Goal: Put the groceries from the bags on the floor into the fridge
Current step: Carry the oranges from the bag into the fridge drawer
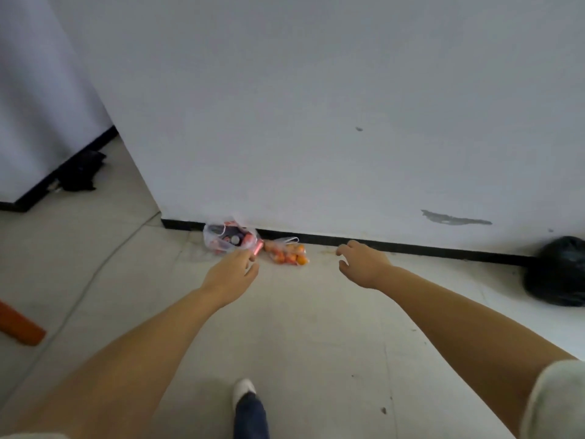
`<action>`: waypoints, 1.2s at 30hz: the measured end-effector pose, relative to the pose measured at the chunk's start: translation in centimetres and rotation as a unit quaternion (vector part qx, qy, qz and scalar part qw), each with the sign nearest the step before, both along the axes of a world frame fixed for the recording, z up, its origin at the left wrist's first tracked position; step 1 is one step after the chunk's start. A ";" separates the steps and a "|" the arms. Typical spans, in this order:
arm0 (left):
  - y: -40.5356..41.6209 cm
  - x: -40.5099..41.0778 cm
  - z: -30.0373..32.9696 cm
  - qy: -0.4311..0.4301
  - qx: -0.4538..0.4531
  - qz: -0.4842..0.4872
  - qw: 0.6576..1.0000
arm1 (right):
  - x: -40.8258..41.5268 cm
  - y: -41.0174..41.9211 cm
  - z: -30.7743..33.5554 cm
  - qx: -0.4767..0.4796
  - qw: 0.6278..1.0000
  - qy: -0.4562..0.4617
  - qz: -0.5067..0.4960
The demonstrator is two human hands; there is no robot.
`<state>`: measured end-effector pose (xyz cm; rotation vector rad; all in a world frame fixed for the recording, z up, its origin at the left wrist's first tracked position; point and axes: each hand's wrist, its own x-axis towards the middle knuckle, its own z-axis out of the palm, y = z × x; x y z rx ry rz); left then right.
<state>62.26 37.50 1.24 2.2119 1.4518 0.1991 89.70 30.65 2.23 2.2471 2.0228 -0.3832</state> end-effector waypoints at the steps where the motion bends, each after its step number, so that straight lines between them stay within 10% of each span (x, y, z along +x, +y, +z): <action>1: 2.5 0.2 -0.4 -0.005 0.003 -0.003 1.000 | 0.2 2.6 -0.6 0.001 1.000 0.002 0.003; 18: 37.5 9.9 -13.4 0.030 -0.076 -0.120 0.989 | 7.0 31.9 -14.5 -0.110 0.979 0.097 -0.139; 31: 52.4 20.7 -52.7 0.078 -0.101 -0.280 0.951 | 10.9 48.9 -53.2 -0.186 0.964 0.097 -0.162; 36: 55.7 25.0 -67.3 0.156 0.056 -0.505 0.847 | 12.3 53.3 -65.3 -0.222 0.954 0.170 -0.110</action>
